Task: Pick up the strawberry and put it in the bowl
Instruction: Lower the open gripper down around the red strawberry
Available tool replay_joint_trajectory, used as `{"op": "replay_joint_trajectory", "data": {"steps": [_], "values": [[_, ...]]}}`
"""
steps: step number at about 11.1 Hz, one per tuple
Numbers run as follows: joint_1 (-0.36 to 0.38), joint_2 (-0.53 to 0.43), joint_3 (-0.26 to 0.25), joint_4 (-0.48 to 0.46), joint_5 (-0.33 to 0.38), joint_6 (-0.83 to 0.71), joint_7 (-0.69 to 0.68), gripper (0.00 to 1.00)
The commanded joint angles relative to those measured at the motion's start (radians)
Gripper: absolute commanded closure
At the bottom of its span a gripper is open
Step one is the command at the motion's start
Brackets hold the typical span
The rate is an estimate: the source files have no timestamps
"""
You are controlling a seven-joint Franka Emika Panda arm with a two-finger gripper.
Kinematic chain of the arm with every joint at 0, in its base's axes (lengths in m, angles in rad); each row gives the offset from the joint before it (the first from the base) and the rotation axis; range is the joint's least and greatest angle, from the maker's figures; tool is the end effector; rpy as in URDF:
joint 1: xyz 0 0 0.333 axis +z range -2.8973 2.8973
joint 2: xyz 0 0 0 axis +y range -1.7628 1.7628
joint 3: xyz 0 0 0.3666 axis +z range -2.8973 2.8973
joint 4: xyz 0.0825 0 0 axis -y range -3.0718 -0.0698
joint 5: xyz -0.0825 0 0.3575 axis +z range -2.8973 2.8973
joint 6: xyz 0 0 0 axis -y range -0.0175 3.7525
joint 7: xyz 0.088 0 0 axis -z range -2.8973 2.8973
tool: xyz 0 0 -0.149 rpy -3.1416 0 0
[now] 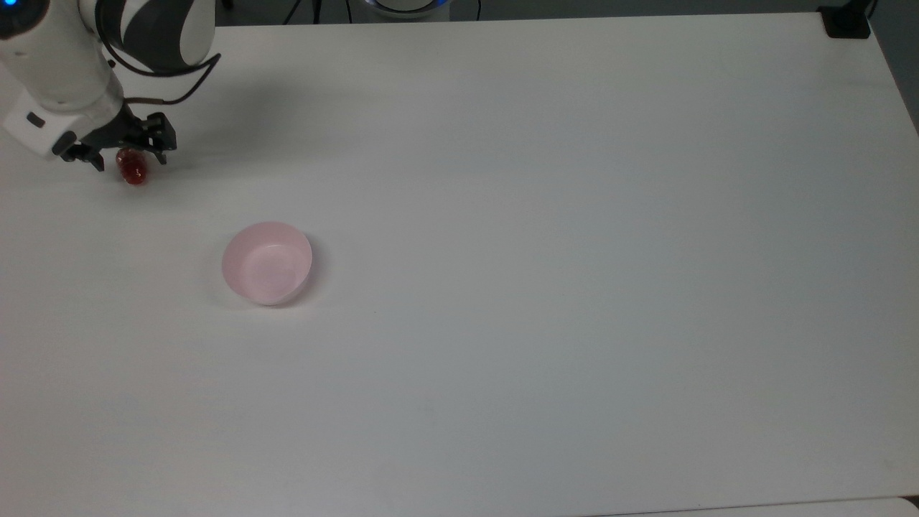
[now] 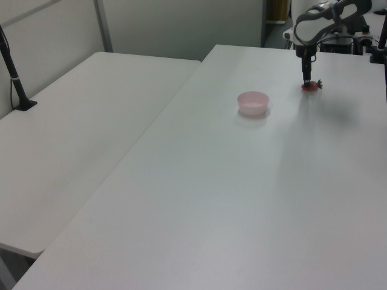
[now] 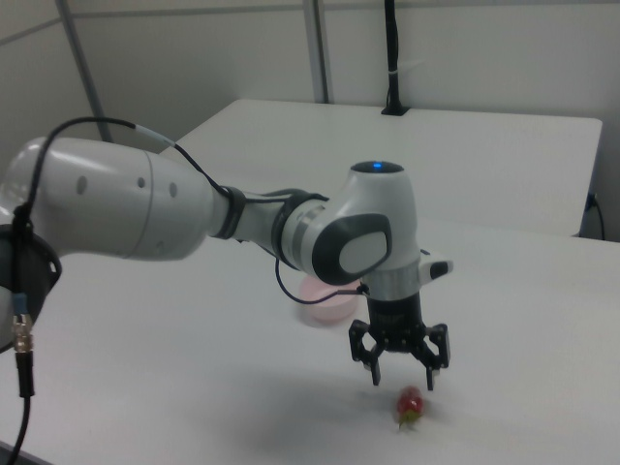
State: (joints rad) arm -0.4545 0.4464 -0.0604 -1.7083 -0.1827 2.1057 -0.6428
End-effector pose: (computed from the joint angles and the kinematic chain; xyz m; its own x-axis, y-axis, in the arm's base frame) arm 0.5672 -0.3334 0.3487 0.9640 0.2177 -0.1525 0.2351 -0.9660 0.1072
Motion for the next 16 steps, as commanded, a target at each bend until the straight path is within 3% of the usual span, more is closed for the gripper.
{"op": "replay_joint_trajectory", "data": {"steps": [1, 3, 6, 8, 14, 16], "values": [[0.016, 0.037, -0.01, -0.014, -0.05, 0.06, 0.041, 0.15], [0.016, 0.043, -0.009, -0.014, -0.067, 0.06, 0.045, 0.23], [0.017, 0.032, -0.009, -0.013, -0.061, 0.048, 0.052, 0.55], [0.02, 0.023, -0.009, -0.014, -0.057, 0.043, 0.052, 0.68], [0.053, -0.058, 0.013, -0.002, -0.052, -0.069, 0.054, 0.7], [0.05, -0.057, 0.011, -0.005, -0.053, -0.069, 0.052, 0.61]]}}
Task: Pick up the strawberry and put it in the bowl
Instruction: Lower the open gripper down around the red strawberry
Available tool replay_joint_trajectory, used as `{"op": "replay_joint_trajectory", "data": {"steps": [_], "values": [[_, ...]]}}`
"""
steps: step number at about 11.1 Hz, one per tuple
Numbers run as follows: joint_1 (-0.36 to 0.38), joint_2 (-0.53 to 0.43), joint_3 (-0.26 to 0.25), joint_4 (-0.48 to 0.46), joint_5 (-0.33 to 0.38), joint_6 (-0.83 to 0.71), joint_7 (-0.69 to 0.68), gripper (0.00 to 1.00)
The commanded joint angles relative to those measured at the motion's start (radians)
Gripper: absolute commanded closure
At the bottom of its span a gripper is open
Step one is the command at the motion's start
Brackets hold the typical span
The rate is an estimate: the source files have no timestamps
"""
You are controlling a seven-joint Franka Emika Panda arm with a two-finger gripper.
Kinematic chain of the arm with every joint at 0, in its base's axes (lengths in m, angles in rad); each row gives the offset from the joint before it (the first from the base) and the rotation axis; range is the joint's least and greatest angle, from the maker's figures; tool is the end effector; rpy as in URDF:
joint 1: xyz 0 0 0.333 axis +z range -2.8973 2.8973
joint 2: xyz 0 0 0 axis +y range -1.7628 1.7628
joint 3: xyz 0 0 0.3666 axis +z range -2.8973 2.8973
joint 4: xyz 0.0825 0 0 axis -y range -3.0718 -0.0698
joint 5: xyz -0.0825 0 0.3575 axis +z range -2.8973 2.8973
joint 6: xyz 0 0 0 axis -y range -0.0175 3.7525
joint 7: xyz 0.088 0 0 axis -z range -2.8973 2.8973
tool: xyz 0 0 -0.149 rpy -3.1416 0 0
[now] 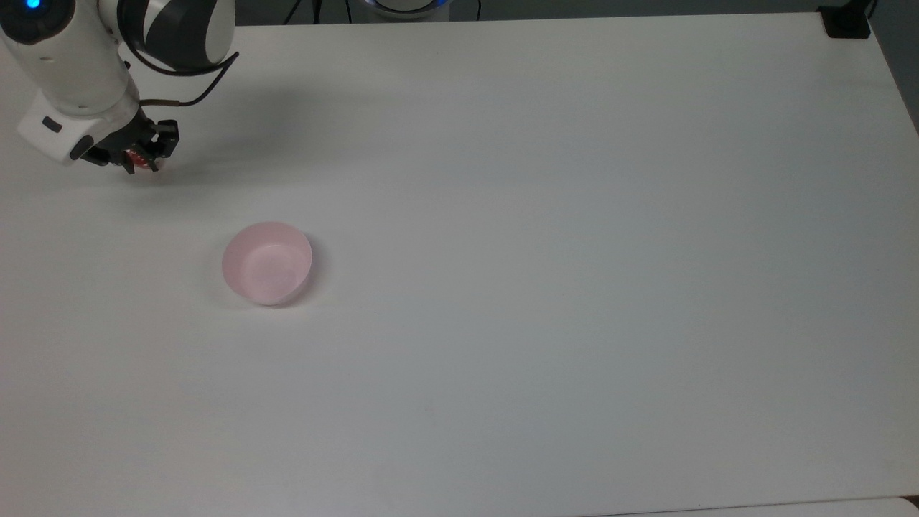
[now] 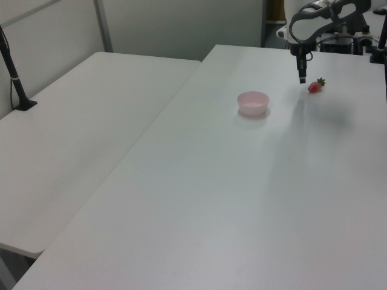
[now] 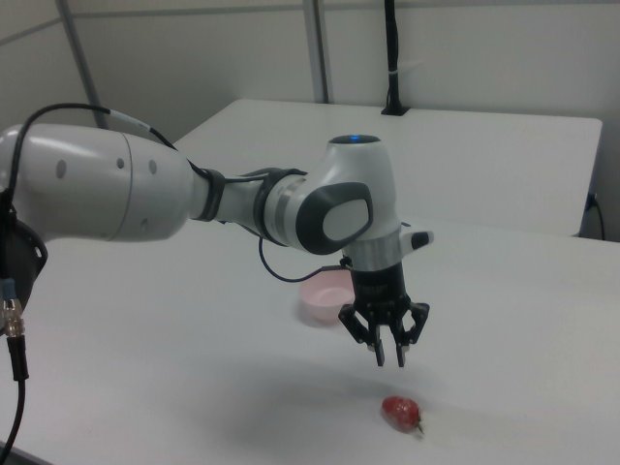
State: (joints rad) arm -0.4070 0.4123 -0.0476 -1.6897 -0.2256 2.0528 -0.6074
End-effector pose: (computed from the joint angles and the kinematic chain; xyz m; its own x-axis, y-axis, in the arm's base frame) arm 0.5804 -0.3026 0.3754 0.9537 0.2476 -0.1707 0.2721 -0.9522 0.1389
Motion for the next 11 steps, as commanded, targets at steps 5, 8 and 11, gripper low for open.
{"op": "replay_joint_trajectory", "data": {"steps": [5, 8, 11], "values": [[-0.027, -0.012, -0.012, -0.065, -0.132, -0.011, 0.005, 0.17], [-0.064, -0.02, -0.012, -0.094, -0.083, -0.01, 0.281, 0.03], [-0.094, -0.017, -0.017, -0.088, 0.157, 0.016, 0.465, 0.03]]}}
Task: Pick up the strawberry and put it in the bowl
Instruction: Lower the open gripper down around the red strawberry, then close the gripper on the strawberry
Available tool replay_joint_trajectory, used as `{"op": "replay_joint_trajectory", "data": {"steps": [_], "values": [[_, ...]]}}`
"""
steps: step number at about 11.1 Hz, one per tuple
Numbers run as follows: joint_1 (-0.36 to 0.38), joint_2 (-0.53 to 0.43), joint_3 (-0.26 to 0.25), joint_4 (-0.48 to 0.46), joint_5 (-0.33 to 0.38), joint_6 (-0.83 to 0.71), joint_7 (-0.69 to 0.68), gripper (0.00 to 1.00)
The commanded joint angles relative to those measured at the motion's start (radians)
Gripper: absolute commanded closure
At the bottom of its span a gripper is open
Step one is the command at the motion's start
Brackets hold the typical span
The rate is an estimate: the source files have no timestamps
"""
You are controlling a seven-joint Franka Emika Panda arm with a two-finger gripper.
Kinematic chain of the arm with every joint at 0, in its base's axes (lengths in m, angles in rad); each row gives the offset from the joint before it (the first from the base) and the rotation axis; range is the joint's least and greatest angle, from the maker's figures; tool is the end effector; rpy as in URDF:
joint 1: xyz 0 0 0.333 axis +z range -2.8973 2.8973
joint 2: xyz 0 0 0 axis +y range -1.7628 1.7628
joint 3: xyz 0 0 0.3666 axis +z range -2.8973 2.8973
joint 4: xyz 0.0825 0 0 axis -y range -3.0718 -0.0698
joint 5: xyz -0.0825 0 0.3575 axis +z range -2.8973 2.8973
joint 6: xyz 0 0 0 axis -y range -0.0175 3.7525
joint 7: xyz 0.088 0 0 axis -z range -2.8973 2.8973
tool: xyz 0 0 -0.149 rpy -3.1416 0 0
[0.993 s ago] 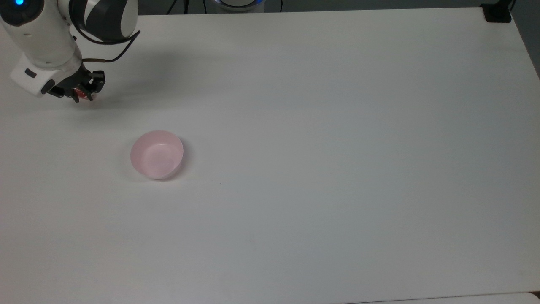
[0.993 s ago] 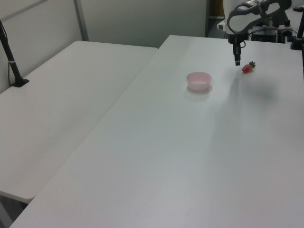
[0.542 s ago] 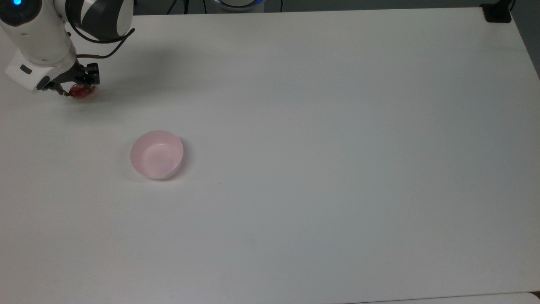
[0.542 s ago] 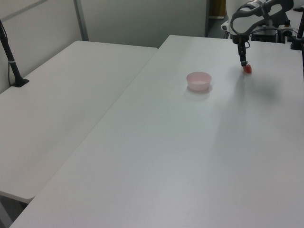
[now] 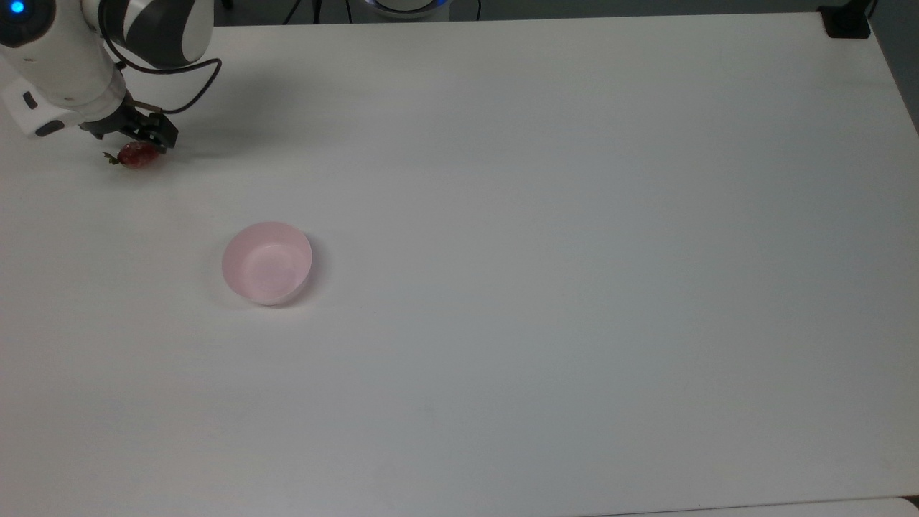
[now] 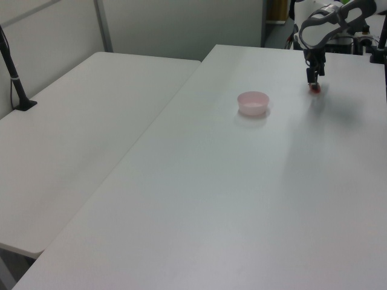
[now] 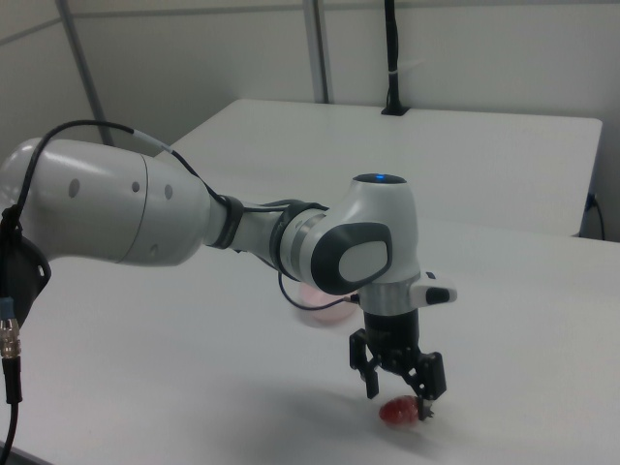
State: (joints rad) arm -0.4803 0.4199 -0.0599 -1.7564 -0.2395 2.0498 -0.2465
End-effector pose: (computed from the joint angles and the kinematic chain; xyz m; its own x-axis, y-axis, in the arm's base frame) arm 0.5359 -0.3426 0.3427 0.9657 -0.1788 -0.1881 -0.1454 -0.9732 0.1783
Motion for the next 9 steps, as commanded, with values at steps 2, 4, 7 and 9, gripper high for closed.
{"op": "replay_joint_trajectory", "data": {"steps": [2, 4, 7, 9], "values": [[-0.023, -0.029, -0.038, -0.018, 0.354, 0.032, 0.113, 0.06], [-0.024, -0.029, -0.044, -0.02, 0.37, 0.09, 0.109, 0.06], [-0.023, -0.029, -0.058, -0.028, 0.333, 0.092, 0.099, 0.11], [-0.023, -0.026, -0.058, -0.029, 0.329, 0.092, 0.099, 0.09]]}}
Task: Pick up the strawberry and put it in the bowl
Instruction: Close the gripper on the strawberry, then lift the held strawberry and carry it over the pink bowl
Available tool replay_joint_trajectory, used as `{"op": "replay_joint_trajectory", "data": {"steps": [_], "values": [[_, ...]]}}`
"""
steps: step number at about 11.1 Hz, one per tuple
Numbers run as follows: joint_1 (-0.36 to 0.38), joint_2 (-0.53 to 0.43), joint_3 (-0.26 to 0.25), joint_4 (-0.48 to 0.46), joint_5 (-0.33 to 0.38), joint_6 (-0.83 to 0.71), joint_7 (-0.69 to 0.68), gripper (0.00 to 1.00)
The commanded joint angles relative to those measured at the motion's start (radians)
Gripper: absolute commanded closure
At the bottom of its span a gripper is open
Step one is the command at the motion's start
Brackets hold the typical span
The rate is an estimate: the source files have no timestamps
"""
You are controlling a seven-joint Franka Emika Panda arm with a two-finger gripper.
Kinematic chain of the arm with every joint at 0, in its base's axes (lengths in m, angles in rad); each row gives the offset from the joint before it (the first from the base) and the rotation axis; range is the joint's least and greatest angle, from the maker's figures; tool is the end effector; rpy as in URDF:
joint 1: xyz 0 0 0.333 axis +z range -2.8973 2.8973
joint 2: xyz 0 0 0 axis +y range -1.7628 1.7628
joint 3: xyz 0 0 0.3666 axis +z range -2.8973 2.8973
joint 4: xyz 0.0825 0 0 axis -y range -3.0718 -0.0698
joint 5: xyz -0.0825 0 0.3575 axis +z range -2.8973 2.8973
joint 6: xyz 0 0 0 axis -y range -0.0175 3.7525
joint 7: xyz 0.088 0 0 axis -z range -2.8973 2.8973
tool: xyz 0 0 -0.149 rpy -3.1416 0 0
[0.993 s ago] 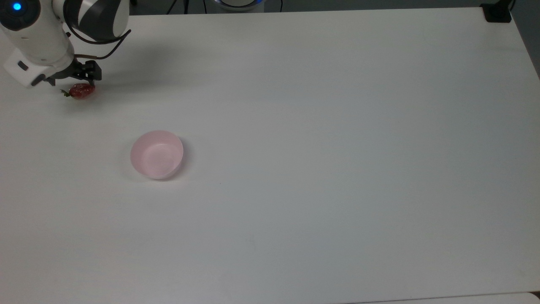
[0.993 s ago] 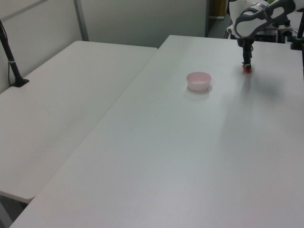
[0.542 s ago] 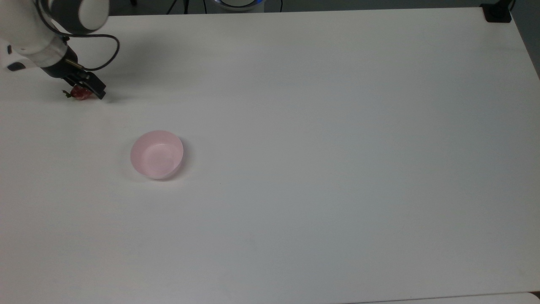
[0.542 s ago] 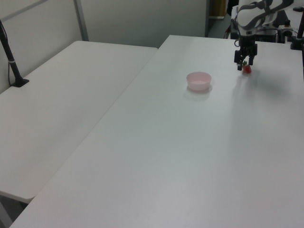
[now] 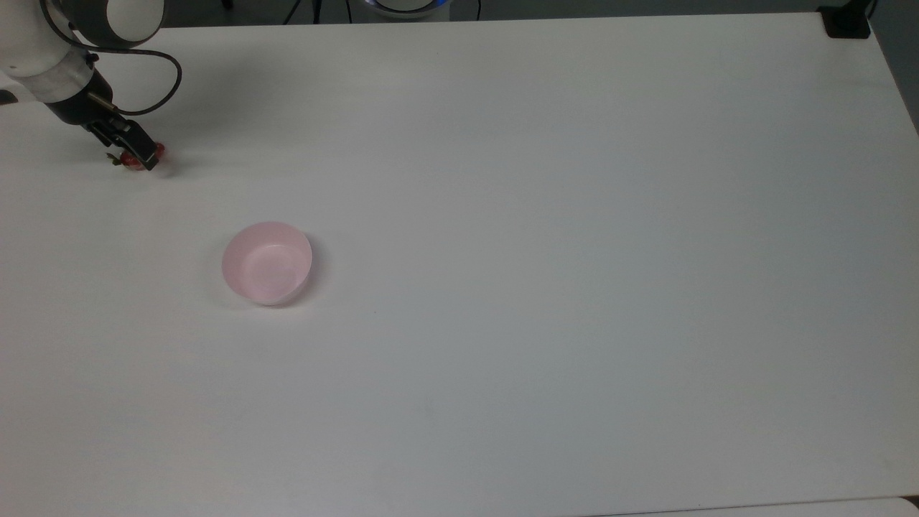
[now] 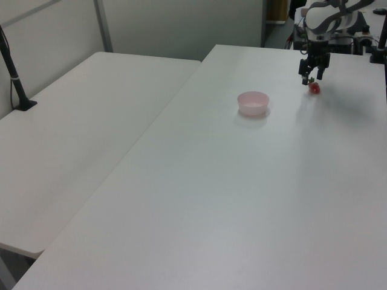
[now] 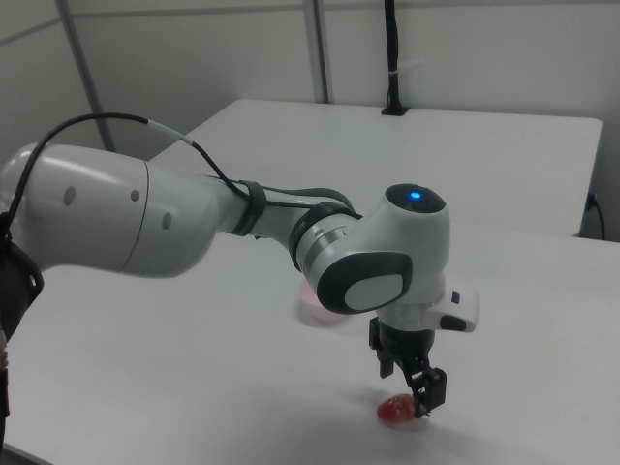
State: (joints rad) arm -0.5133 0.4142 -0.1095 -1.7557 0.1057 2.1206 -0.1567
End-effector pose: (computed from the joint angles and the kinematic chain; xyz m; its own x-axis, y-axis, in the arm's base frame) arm 0.5332 -0.3641 0.3502 0.8700 -0.4915 -0.0397 -0.4930 -0.8686 -0.0502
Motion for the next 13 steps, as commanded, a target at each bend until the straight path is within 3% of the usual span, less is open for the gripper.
{"op": "replay_joint_trajectory", "data": {"steps": [1, 2, 4, 5, 7, 8, 13], "values": [[0.01, -0.014, -0.009, -0.034, -0.017, 0.022, 0.014, 0.05], [0.01, -0.014, -0.009, -0.044, -0.017, 0.024, 0.02, 0.05], [0.009, -0.011, -0.009, -0.048, -0.014, 0.044, 0.022, 0.18], [0.01, -0.012, -0.007, -0.062, -0.012, 0.064, 0.022, 0.29], [0.01, -0.012, -0.007, -0.064, -0.012, 0.071, 0.017, 0.63], [0.01, -0.012, -0.007, -0.064, -0.011, 0.071, 0.013, 0.73], [0.019, -0.028, -0.001, -0.056, -0.011, 0.059, 0.009, 0.74]]}}
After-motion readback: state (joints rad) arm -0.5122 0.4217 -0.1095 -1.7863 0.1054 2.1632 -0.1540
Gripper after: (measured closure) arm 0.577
